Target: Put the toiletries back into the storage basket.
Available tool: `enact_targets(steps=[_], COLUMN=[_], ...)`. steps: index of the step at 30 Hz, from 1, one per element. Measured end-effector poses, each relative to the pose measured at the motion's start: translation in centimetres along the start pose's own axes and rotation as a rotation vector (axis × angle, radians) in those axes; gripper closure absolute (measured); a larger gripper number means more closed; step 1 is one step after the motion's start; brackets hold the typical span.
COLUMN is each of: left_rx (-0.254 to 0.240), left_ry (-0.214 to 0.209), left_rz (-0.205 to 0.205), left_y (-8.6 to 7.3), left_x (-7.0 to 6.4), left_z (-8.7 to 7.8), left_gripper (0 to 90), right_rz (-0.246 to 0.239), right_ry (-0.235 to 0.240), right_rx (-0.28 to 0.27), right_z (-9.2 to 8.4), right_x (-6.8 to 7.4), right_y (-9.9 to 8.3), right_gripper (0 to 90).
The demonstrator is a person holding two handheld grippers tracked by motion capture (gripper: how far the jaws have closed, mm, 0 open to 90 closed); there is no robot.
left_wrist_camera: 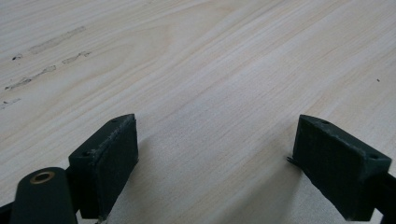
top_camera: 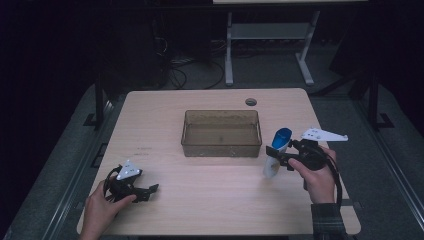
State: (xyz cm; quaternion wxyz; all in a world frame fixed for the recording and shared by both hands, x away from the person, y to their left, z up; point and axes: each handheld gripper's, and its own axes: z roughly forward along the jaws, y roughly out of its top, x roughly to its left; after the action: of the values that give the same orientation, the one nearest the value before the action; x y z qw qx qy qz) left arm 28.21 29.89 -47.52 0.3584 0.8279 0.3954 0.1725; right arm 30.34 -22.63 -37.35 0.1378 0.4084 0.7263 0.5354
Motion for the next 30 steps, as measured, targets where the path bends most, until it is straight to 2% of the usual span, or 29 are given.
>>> enact_targets(steps=[15, 30], left_rx=[0.001, 0.0], left_ry=[0.002, 0.001], left_rz=[0.001, -0.001], left_y=[0.0, 0.0], left_x=[0.0, 0.0], left_z=[0.0, 0.0], left_gripper=[13.0, 13.0], right_rz=[-0.01, -0.017], right_ry=[-0.006, -0.01], right_rx=[-0.064, -0.077], right_z=[0.5, 1.6], right_x=[-0.2, -0.5], right_y=[2.4, 4.2], right_gripper=[33.3, 33.4])
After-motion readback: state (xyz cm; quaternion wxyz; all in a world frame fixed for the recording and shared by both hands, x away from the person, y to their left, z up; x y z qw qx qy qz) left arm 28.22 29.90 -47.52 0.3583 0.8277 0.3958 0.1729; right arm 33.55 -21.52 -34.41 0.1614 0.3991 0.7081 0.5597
